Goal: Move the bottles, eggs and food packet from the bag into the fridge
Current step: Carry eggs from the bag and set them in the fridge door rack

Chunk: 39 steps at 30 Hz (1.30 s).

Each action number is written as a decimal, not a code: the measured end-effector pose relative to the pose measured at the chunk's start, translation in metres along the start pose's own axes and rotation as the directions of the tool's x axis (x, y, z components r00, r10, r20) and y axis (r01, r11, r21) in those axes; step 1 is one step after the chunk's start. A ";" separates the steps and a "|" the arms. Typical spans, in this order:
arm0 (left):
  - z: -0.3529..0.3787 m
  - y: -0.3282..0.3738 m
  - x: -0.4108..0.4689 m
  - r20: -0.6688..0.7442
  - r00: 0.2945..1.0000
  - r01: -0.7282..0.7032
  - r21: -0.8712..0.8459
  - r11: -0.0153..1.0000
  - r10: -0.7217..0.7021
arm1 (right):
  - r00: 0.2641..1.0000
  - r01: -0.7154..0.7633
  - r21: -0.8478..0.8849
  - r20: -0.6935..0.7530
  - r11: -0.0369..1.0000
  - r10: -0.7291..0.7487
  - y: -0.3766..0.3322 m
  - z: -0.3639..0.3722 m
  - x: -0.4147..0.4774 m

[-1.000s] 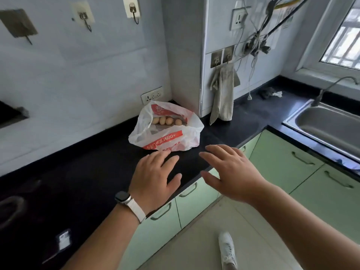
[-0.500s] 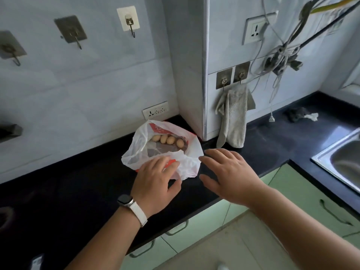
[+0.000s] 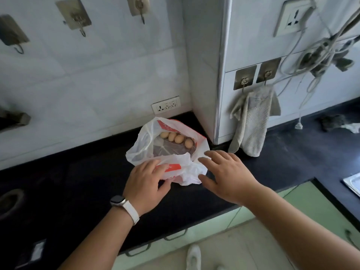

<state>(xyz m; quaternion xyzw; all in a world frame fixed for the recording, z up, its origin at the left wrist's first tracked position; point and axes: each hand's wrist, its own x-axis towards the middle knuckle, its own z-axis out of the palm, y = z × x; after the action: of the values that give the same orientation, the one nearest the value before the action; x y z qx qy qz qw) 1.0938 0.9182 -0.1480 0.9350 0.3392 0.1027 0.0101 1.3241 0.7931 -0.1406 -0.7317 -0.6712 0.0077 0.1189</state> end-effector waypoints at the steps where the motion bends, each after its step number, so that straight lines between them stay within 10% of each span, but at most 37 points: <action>1: 0.004 -0.004 0.003 0.007 1.000 0.004 0.004 1.000 -0.004 | 1.000 -0.001 0.003 0.011 1.000 0.001 0.001 0.003 0.005; 17: 0.081 -0.078 0.111 0.228 0.973 -0.004 -0.131 0.991 0.035 | 0.971 -0.184 0.023 0.162 0.983 0.178 0.008 0.062 0.104; 39: 0.193 -0.097 0.228 0.426 0.883 0.378 -0.400 0.835 -0.196 | 0.892 -0.329 0.185 0.383 0.926 0.240 0.052 0.176 0.223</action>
<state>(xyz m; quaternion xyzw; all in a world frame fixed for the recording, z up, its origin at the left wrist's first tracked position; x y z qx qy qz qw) 1.2416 1.1476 -0.3028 0.8432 0.4347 0.0026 0.3163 1.3671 1.0377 -0.2882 -0.7888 -0.5600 0.2394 0.0832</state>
